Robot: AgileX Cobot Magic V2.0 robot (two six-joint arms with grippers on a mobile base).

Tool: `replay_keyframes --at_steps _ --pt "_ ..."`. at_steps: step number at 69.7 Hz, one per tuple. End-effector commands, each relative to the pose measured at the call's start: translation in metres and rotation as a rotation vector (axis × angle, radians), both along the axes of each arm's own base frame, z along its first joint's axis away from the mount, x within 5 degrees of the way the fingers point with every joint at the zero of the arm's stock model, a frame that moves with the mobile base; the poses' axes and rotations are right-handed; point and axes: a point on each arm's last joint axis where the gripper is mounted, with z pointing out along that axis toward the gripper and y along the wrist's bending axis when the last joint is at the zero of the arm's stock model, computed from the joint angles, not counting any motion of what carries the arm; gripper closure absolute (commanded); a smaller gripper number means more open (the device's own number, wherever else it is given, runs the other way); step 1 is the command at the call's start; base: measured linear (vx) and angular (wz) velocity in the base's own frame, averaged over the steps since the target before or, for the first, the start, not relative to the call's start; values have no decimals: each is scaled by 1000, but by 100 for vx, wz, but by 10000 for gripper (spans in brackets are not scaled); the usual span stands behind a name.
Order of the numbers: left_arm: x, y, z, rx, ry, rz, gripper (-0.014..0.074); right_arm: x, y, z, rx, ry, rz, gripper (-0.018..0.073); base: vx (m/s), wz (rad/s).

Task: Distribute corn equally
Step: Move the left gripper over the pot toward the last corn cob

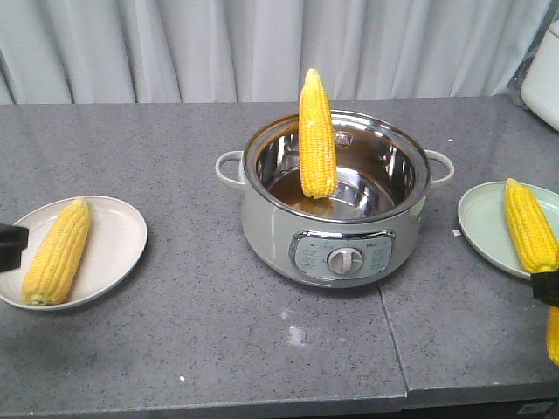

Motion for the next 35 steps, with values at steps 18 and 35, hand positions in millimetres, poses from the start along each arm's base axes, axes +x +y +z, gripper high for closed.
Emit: replay_keyframes --at_steps 18,35 --pt "30 -21 82 -129 -172 -155 124 1 -1 13 -5 -80 -9 365 0 0" --pt "68 -46 96 -223 -169 -277 124 1 -1 13 -5 -80 -9 365 0 0"
